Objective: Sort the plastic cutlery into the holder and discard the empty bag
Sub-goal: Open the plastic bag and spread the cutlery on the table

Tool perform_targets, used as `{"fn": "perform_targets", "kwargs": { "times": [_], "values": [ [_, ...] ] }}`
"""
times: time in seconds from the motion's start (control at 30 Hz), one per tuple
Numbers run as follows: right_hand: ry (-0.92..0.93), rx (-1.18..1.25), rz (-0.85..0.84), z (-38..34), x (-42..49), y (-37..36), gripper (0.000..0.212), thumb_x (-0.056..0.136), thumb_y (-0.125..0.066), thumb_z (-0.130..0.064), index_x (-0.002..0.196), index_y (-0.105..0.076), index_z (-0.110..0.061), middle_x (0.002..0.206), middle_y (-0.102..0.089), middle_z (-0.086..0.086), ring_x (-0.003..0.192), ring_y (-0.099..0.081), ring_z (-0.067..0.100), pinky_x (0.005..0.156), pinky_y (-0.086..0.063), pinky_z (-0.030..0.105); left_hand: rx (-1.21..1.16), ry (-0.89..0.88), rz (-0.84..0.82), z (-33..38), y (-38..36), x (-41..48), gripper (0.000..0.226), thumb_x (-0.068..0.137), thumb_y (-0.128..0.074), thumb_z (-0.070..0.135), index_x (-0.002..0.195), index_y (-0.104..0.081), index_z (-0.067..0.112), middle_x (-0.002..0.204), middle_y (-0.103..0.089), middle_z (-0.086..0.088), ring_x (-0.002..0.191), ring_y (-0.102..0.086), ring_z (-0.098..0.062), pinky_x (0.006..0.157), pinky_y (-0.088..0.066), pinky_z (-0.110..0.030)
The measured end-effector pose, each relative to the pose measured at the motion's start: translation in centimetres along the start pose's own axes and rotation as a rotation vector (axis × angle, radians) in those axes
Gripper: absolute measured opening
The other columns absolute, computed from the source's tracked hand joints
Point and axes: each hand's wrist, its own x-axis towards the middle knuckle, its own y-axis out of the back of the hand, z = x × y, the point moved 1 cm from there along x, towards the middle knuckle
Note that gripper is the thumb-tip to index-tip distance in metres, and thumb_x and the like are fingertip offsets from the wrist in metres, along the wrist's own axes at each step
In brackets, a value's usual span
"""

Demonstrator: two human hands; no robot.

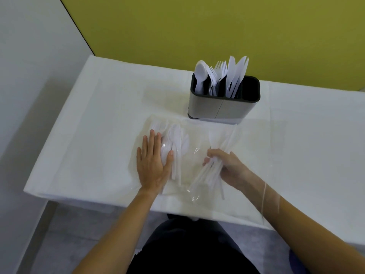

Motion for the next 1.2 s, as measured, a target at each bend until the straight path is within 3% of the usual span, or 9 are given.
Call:
{"fn": "perform_targets", "kwargs": {
  "times": [0.17,0.3,0.53,0.63,0.73,0.87,0.93,1.03,1.2],
  "values": [
    [0.054,0.057,-0.027,-0.6,-2.1,3.4,0.006,0.073,-0.065,-0.006,0.072,-0.059,-0.006,0.065,-0.052,0.006,0.061,-0.055,0.018,0.08,-0.049,0.036,0.063,0.006,-0.024,-0.1,0.1,0.1,0.093,0.08,-0.019,0.08,0.152,-0.02,0.021,0.16,-0.012,0.001,0.147,-0.014,-0.024,0.115,-0.018,-0.046],
    [0.083,0.122,0.037,-1.4,-3.7,5.9,0.022,0.085,-0.058,0.001,0.067,-0.063,-0.01,0.066,-0.054,0.005,0.062,-0.056,0.018,0.083,-0.048,0.038,0.091,0.015,-0.042,0.2,0.2,0.2,0.097,0.077,-0.024,0.081,0.152,-0.017,0.02,0.16,-0.012,-0.001,0.147,-0.014,-0.025,0.116,-0.019,-0.048],
    [0.175,0.238,0.207,-3.0,-5.1,12.0,0.017,0.091,-0.053,-0.01,0.075,-0.058,-0.011,0.069,-0.057,0.007,0.068,-0.06,0.021,0.066,-0.056,0.029,0.127,0.002,-0.084,0.5,0.5,0.0,0.102,0.075,-0.012,0.085,0.153,-0.009,0.019,0.161,-0.007,-0.001,0.148,-0.01,-0.026,0.117,-0.015,-0.048],
    [0.208,0.273,0.311,-5.6,-5.4,14.5,0.02,0.093,-0.05,-0.007,0.073,-0.052,-0.011,0.057,-0.055,-0.001,0.053,-0.056,0.012,0.056,-0.053,0.021,0.149,0.0,-0.083,0.4,0.5,0.0,0.099,0.077,-0.02,0.082,0.153,-0.009,0.018,0.161,-0.009,-0.002,0.147,-0.011,-0.027,0.117,-0.017,-0.049],
    [0.185,0.02,0.461,-8.8,-5.0,17.3,0.019,0.091,-0.052,-0.005,0.073,-0.051,-0.011,0.059,-0.051,0.001,0.043,-0.051,0.009,0.047,-0.046,0.021,0.16,-0.002,-0.079,0.3,0.3,0.0,0.098,0.079,-0.022,0.079,0.153,-0.01,0.017,0.161,-0.009,-0.002,0.147,-0.01,-0.026,0.117,-0.018,-0.049],
    [0.104,-0.627,0.695,-11.7,-4.4,21.1,0.023,0.088,-0.059,-0.011,0.067,-0.054,-0.004,0.068,-0.054,0.014,0.054,-0.05,0.022,0.051,-0.039,0.028,0.165,-0.019,-0.071,0.0,0.1,0.0,0.097,0.079,-0.02,0.079,0.153,-0.008,0.017,0.161,-0.007,-0.002,0.148,-0.008,-0.026,0.117,-0.018,-0.051],
    [0.135,-0.863,0.768,-12.1,-4.2,22.1,0.021,0.086,-0.061,-0.016,0.09,-0.059,0.004,0.086,-0.059,0.018,0.075,-0.058,0.031,0.059,-0.044,0.029,0.163,-0.02,-0.075,-0.1,0.1,0.0,0.098,0.079,-0.019,0.08,0.153,-0.006,0.017,0.161,-0.006,-0.002,0.148,-0.008,-0.026,0.117,-0.018,-0.051],
    [0.176,-1.031,0.805,-12.1,-4.1,23.4,0.049,0.086,-0.062,-0.021,0.122,-0.045,0.006,0.112,-0.055,0.019,0.106,-0.056,0.035,0.074,-0.043,0.033,0.147,-0.02,-0.081,0.2,0.0,0.0,0.098,0.078,-0.019,0.079,0.153,-0.006,0.017,0.161,-0.006,-0.002,0.148,-0.008,-0.027,0.116,-0.018,-0.052],
    [0.257,-1.157,0.885,-11.1,-3.7,23.0,0.055,0.083,-0.059,-0.024,0.128,-0.04,0.002,0.129,-0.045,0.02,0.118,-0.046,0.038,0.084,-0.044,0.044,0.142,-0.011,-0.085,0.5,0.2,-0.1,0.1,0.077,-0.018,0.08,0.153,-0.005,0.016,0.161,-0.006,-0.002,0.148,-0.007,-0.027,0.116,-0.018,-0.053]
  ]
}}
